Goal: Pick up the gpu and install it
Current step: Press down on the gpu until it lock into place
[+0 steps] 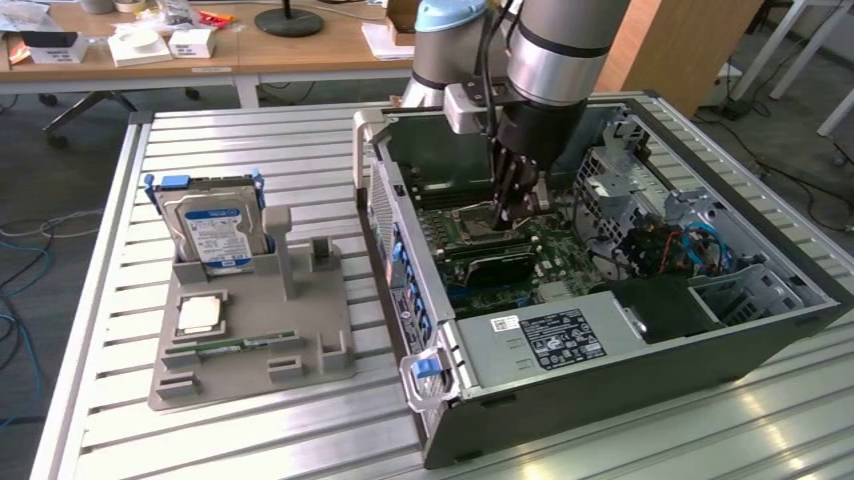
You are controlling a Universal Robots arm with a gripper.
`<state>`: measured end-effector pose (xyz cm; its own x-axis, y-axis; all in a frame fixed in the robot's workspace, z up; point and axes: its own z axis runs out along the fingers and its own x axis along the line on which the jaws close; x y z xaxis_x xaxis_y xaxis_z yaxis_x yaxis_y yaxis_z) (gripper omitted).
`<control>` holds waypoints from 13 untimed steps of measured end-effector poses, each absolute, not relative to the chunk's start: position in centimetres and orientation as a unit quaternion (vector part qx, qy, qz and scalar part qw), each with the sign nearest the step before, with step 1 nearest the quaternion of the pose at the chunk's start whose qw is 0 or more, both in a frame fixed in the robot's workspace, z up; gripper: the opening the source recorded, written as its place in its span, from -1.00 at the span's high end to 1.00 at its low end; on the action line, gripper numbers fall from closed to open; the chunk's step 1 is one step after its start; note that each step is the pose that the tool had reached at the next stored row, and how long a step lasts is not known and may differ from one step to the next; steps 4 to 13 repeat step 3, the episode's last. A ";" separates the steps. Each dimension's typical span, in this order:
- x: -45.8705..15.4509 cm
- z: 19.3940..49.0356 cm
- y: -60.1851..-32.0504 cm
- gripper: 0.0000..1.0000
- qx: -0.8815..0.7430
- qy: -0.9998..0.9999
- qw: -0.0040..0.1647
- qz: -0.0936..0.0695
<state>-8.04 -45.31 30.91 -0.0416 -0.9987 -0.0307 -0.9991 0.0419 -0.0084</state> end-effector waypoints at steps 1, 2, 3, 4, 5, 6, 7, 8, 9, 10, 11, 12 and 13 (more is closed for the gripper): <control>-8.0 30.9 -45.3 0.80 -0.692 0.722 0.014 0.008; -8.0 30.9 -45.3 0.80 -0.692 0.722 0.014 0.008; -8.0 30.9 -45.3 0.80 -0.692 0.722 0.014 0.008; -8.0 30.9 -45.3 0.80 -0.692 0.722 0.014 0.008; -8.0 30.9 -45.3 0.80 -0.692 0.722 0.014 0.008; -8.0 30.9 -45.3 0.80 -0.692 0.722 0.014 0.008; -8.0 30.9 -45.3 0.80 -0.692 0.722 0.014 0.008; -8.0 30.9 -45.3 0.80 -0.692 0.722 0.014 0.008; -8.0 30.9 -45.3 0.80 -0.692 0.722 0.014 0.008; -8.0 30.9 -45.3 0.80 -0.692 0.722 0.014 0.008; -8.0 30.9 -45.3 0.80 -0.692 0.722 0.014 0.008; -8.0 30.9 -45.3 0.80 -0.692 0.722 0.014 0.008; -8.0 30.9 -45.3 0.80 -0.692 0.722 0.014 0.008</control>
